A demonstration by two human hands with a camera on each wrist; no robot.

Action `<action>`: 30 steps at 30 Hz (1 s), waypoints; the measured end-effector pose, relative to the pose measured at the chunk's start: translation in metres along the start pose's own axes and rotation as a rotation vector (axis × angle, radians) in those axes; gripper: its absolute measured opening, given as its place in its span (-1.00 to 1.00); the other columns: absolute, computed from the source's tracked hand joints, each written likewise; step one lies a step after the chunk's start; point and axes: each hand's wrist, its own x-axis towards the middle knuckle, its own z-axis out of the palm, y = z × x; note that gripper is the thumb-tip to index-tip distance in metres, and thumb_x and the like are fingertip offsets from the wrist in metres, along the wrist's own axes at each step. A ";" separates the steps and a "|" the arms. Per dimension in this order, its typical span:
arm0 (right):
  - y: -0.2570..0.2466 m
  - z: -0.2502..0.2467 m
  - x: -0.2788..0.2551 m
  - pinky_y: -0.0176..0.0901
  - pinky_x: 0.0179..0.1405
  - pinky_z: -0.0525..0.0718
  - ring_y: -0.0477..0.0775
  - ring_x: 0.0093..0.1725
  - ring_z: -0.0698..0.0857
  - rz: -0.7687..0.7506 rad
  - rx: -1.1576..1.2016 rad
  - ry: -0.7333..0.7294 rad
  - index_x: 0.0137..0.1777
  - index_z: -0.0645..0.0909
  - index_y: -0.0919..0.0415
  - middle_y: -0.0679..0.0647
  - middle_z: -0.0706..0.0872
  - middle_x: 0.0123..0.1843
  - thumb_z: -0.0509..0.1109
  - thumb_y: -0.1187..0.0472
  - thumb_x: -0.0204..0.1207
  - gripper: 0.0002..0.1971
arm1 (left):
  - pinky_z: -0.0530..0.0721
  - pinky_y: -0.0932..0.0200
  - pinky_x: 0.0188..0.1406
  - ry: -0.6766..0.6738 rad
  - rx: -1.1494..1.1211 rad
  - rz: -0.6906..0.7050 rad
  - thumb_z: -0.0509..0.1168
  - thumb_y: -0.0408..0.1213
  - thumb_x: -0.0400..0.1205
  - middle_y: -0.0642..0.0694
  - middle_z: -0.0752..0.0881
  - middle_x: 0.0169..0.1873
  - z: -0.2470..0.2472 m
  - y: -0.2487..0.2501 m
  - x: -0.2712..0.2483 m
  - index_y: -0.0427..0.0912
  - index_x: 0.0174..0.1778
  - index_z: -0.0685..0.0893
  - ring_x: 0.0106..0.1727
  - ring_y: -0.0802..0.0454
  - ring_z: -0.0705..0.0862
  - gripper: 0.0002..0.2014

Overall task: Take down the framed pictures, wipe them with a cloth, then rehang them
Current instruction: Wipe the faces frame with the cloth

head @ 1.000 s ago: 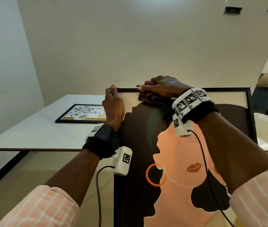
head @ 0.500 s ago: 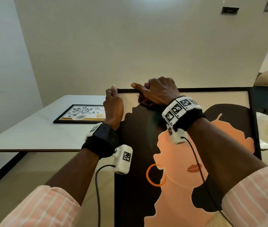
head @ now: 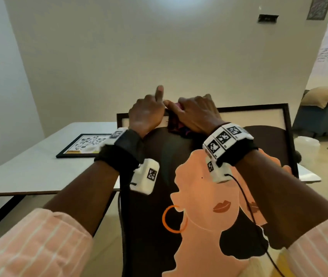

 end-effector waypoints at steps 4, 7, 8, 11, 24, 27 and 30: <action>0.049 -0.002 -0.017 0.17 0.21 0.36 0.20 -0.03 0.72 0.142 -0.071 0.021 -0.23 0.56 0.04 0.18 0.79 -0.09 -0.10 -0.32 0.66 -0.43 | 0.54 -0.07 0.13 -0.195 0.032 -0.010 -0.51 0.47 0.54 -0.08 0.75 0.08 0.010 0.001 0.009 0.00 0.05 0.77 0.06 -0.10 0.66 -0.02; 0.048 0.004 -0.015 0.21 0.24 0.34 0.21 -0.02 0.71 0.225 -0.116 0.031 -0.22 0.55 0.05 0.20 0.79 -0.05 -0.05 -0.18 0.66 -0.54 | 0.44 0.01 -0.12 -0.221 0.177 0.025 -0.50 0.42 0.58 -0.17 0.72 -0.13 0.026 0.027 -0.002 -0.11 -0.11 0.70 -0.12 -0.10 0.64 -0.06; 0.043 0.005 -0.014 0.21 0.25 0.33 0.21 -0.03 0.71 0.195 -0.120 0.024 -0.21 0.53 0.06 0.18 0.78 -0.06 -0.03 -0.14 0.66 -0.58 | 0.43 -0.01 -0.08 -0.212 0.197 0.050 -0.50 0.42 0.59 -0.20 0.73 -0.11 0.032 0.036 -0.006 -0.11 -0.07 0.72 -0.07 -0.15 0.66 -0.05; 0.051 -0.001 -0.016 0.17 0.24 0.34 0.22 -0.08 0.71 0.117 -0.129 0.029 -0.21 0.52 0.08 0.16 0.78 -0.13 0.01 -0.09 0.67 -0.62 | 0.41 -0.05 0.11 -0.160 0.221 0.131 -0.43 0.37 0.64 -0.23 0.76 0.05 0.043 0.044 -0.008 -0.10 0.05 0.76 0.13 -0.19 0.67 -0.10; 0.121 -0.006 -0.039 0.17 0.25 0.35 0.21 -0.21 0.73 0.272 -0.173 0.165 -0.34 0.53 0.06 0.14 0.77 -0.30 0.01 -0.21 0.66 -0.51 | 0.46 -0.06 0.22 0.011 0.477 0.273 -0.12 -0.17 0.79 -0.11 0.74 0.19 0.064 0.031 -0.005 0.06 0.36 0.56 0.18 -0.23 0.69 -0.61; 0.117 -0.001 -0.039 0.19 0.24 0.35 0.19 -0.16 0.74 0.289 -0.211 0.188 -0.27 0.63 0.09 0.12 0.79 -0.24 -0.02 -0.28 0.65 -0.43 | 0.45 -0.08 0.25 0.034 0.461 0.242 -0.13 -0.18 0.79 -0.13 0.76 0.12 0.072 0.035 -0.003 -0.02 0.25 0.63 0.14 -0.23 0.71 -0.60; 0.100 0.010 -0.040 0.15 0.18 0.41 0.14 -0.18 0.72 0.116 -0.187 0.213 -0.25 0.57 0.07 0.03 0.77 -0.24 -0.04 -0.55 0.50 -0.30 | 0.46 -0.05 0.17 0.061 0.491 0.248 -0.12 -0.18 0.78 -0.15 0.77 0.09 0.076 0.036 -0.006 -0.08 0.18 0.66 0.12 -0.23 0.71 -0.59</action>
